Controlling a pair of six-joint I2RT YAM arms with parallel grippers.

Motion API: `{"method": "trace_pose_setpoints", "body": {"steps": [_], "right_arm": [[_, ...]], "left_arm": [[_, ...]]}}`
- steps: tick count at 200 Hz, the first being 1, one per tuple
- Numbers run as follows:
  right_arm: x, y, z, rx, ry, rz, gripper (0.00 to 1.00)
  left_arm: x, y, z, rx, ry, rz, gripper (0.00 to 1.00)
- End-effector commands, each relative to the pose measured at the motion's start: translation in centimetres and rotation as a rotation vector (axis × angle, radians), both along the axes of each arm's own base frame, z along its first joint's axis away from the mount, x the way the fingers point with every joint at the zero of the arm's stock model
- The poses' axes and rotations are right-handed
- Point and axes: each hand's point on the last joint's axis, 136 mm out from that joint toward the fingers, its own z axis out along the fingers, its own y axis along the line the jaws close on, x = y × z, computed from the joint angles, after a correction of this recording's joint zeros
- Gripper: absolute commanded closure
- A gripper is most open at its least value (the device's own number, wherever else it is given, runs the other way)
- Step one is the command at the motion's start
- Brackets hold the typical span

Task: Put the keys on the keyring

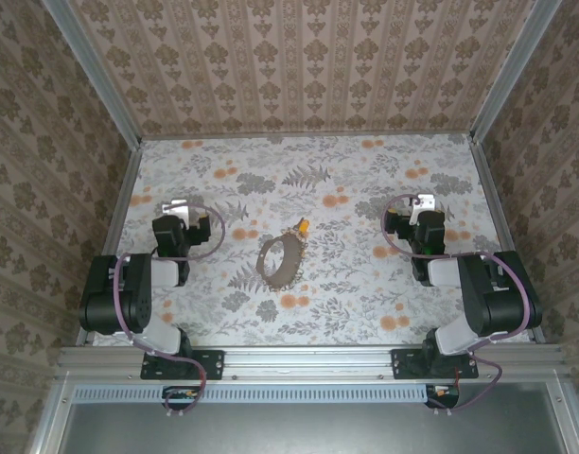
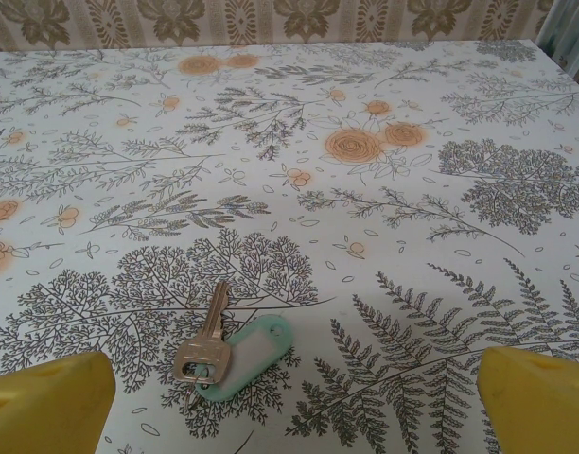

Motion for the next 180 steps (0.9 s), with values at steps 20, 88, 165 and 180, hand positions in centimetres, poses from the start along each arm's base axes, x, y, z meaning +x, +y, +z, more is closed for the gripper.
{"method": "trace_pose_setpoints", "body": {"steps": [20, 88, 165, 180], "right_arm": [[0.6, 0.0, 1.0, 0.022, -0.042, 0.0, 0.0], [0.2, -0.2, 3.6, 0.011, -0.05, -0.02, 0.0], [-3.4, 6.9, 8.2, 0.126, 0.209, 0.031, 0.0], [-4.8, 9.9, 6.3, 0.139, 0.34, 0.123, 0.0]], "left_arm": [[0.7, -0.2, 1.6, 0.013, -0.053, -0.012, 0.0], [0.9, -0.9, 3.2, 0.025, -0.014, -0.04, 0.0], [-2.4, -9.7, 10.8, -0.255, 0.144, -0.103, 0.0], [-3.5, -13.4, 10.0, -0.352, 0.246, -0.236, 0.0]]}}
